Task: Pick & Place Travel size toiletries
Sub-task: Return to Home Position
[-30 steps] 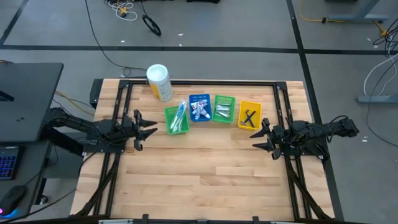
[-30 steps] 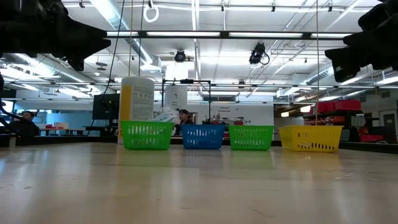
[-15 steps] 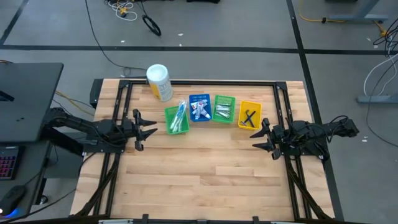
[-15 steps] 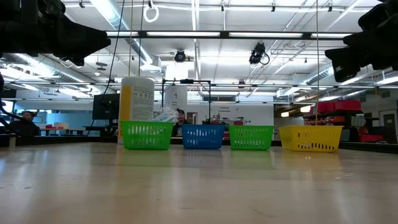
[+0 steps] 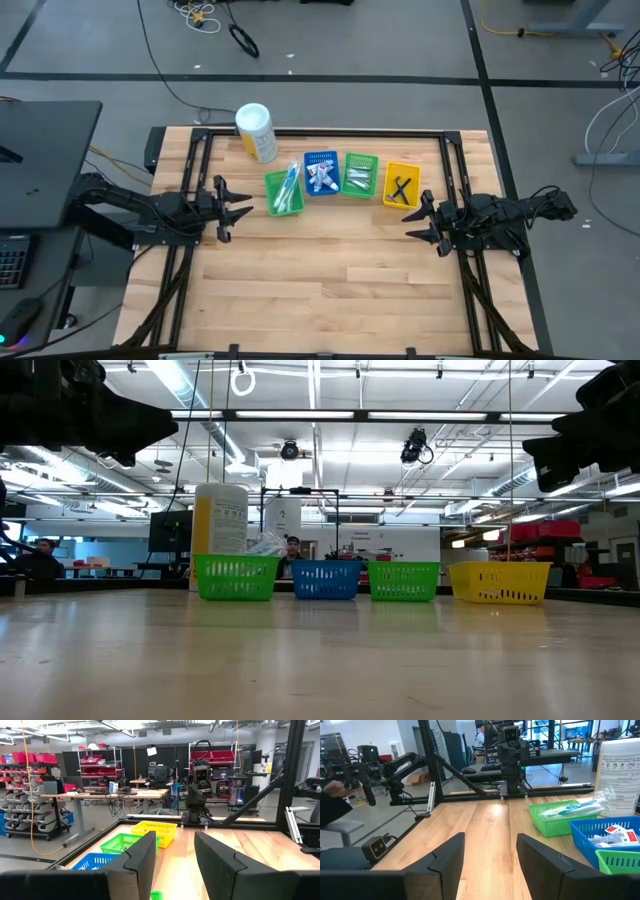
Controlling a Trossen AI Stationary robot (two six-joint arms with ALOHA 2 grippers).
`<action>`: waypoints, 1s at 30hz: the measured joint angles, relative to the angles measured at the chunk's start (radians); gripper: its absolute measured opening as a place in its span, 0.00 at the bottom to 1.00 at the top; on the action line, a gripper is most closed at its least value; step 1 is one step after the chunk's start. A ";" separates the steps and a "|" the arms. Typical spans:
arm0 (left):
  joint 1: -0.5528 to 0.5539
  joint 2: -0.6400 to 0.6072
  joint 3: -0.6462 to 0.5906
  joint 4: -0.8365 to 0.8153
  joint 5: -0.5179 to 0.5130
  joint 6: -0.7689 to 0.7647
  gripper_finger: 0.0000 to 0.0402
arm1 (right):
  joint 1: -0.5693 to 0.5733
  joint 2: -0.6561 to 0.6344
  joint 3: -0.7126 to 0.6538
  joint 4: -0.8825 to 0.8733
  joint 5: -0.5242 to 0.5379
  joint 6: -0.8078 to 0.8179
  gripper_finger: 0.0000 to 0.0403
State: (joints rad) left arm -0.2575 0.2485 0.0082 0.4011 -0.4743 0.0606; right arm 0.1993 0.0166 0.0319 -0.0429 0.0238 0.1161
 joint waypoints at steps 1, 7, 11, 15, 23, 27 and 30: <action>0.000 0.000 0.000 0.000 0.000 -0.001 0.36 | 0.000 0.000 0.000 0.000 0.000 0.000 0.47; 0.000 0.000 0.000 0.000 0.000 0.007 0.36 | 0.000 0.000 0.000 0.000 0.000 0.000 0.47; 0.000 0.000 0.000 0.000 0.000 -0.001 0.36 | 0.000 0.000 0.000 0.000 0.000 0.000 0.47; 0.000 0.000 0.000 0.000 0.000 0.011 0.36 | 0.000 0.000 0.000 0.000 0.000 0.000 0.47; 0.000 0.000 0.000 0.000 0.000 0.000 0.36 | 0.000 0.000 0.000 0.000 0.000 0.000 0.47; 0.000 0.000 0.000 0.000 0.000 0.012 0.36 | 0.000 0.000 0.000 0.000 0.000 0.000 0.47; 0.000 0.000 0.000 0.000 0.000 0.006 0.36 | 0.000 0.000 0.000 0.000 0.000 0.000 0.47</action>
